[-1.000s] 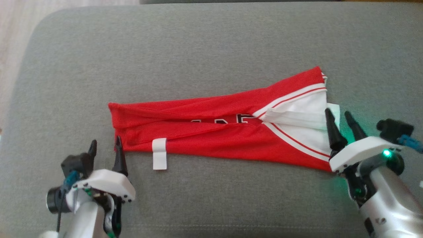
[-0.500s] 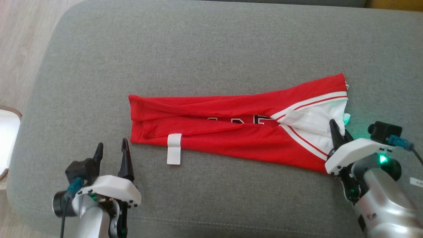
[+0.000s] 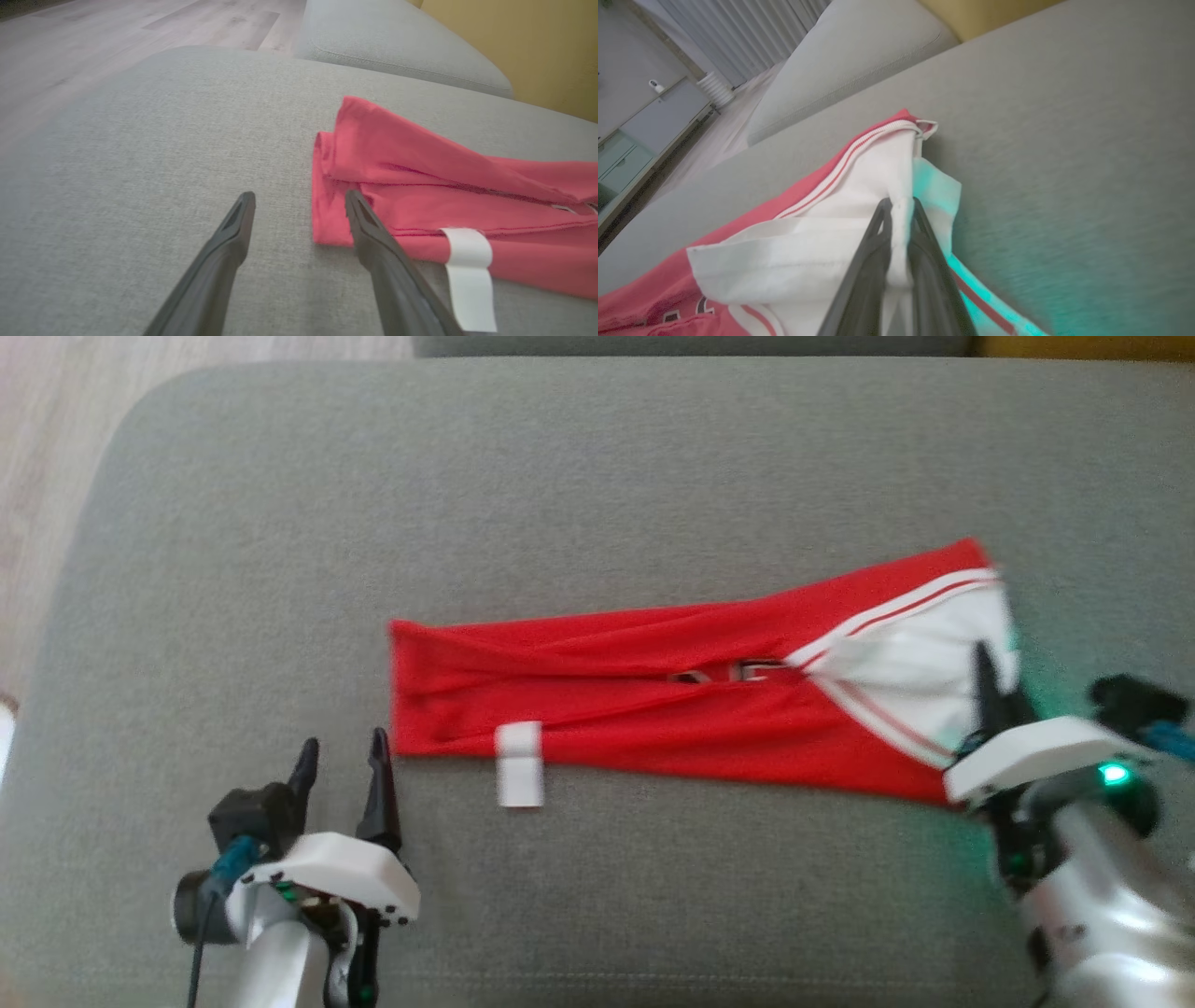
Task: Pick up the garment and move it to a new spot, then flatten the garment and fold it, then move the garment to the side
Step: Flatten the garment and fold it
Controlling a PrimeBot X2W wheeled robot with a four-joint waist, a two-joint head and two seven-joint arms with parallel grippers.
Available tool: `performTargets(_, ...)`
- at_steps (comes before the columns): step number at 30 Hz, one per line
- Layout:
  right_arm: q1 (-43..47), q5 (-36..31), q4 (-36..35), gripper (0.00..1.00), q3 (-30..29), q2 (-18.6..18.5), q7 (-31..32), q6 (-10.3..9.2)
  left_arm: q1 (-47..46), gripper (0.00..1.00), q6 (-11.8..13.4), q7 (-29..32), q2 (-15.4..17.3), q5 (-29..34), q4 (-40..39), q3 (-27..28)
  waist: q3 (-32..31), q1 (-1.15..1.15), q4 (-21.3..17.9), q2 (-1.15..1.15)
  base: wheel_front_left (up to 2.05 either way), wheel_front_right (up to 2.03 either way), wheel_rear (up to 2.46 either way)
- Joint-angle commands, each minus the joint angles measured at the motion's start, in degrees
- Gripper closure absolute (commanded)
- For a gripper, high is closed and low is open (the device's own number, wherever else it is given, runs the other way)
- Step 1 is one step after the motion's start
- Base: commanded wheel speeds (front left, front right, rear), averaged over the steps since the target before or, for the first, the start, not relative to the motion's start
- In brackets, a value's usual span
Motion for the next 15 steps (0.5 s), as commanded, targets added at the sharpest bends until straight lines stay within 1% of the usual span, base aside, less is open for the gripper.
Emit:
performTargets(1, -1.3, 0.2, -2.2, 1.0, 0.0, -1.8, -1.2, 0.37, -1.5, 0.0, 0.1, -0.7, 0.5, -0.7, -1.4, 1.1, -0.5, 0.0, -0.7, 0.0, 0.0, 0.0, 0.0)
performTargets(4, -1.5, -0.2, -5.2, 1.0, 0.2, -2.5, -1.7, 0.37, -1.6, 0.0, 0.2, -0.7, 0.5, -1.3, -1.2, 0.0, -1.0, 0.0, -1.5, 0.0, 0.0, 0.0, 0.0)
performTargets(6, -1.2, 0.1, -8.2, 1.0, 2.0, -1.7, -1.5, 0.37, -1.6, 0.0, 0.2, -0.7, 0.5, -1.6, -1.0, -0.8, -1.2, 0.0, -1.7, 0.0, 0.0, 0.0, 0.0)
performTargets(10, 0.3, 1.9, -15.1, 1.0, 8.0, 0.6, 1.4, 0.37, -1.8, 0.0, 0.3, -0.7, 0.5, -2.3, -0.7, -2.5, -1.5, 0.0, -0.7, 0.0, 0.0, 0.0, 0.0)
performTargets(15, 1.7, 3.4, -22.0, 1.0, 16.2, 2.8, 5.6, 0.37, -1.8, 0.0, 0.5, -0.7, 0.5, -3.1, -0.6, -5.2, -1.5, 0.0, 2.9, 0.0, 0.0, 0.0, 0.0)
